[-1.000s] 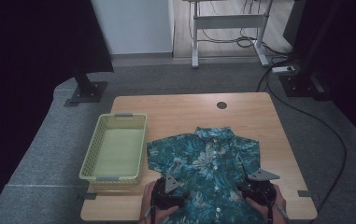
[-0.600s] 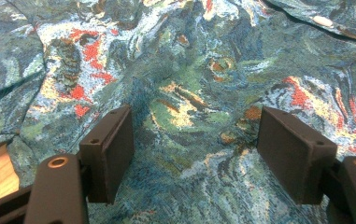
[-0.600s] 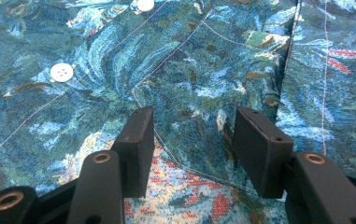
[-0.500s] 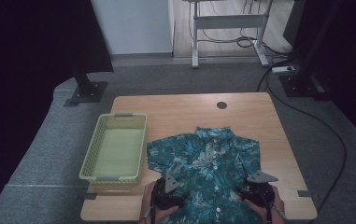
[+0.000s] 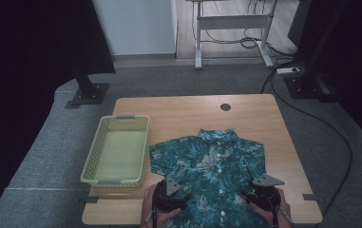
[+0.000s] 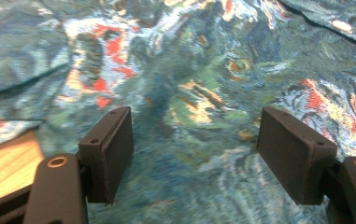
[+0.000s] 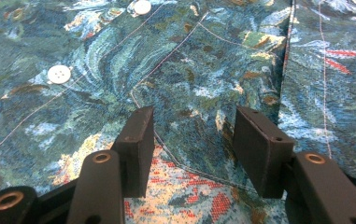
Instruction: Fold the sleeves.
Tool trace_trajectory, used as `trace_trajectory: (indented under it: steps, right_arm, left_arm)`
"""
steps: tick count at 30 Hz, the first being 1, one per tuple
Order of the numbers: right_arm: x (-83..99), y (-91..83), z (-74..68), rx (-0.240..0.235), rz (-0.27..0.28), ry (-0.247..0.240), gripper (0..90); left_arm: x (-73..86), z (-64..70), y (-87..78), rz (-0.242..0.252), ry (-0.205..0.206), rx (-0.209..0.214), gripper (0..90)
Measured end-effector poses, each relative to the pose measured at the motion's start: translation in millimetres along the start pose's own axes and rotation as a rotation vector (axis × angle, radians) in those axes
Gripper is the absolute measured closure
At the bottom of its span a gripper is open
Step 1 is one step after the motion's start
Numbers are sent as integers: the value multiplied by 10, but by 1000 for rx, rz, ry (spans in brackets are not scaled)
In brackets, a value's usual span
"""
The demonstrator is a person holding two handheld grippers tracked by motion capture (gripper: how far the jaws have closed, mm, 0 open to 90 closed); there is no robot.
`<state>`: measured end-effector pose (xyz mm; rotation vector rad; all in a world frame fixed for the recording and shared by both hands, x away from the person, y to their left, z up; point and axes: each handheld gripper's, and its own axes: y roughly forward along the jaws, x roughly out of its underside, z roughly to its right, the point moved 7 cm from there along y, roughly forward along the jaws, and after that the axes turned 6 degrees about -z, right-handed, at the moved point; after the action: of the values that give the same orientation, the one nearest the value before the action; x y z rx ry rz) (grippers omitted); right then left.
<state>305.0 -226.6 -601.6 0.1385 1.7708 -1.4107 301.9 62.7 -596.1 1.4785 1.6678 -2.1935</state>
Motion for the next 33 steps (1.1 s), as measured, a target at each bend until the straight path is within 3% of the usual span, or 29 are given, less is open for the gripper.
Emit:
trace_trajectory:
  steps: [14,33]
  right_arm:
    - [91,-76,156,22,8,27,478]
    - [280,-256,336,62,-17,79,477]
  left_arm:
    - [-26,-154,-147,29,-83,24,265]
    - [-35,-243,-203,52,-128,21,266]
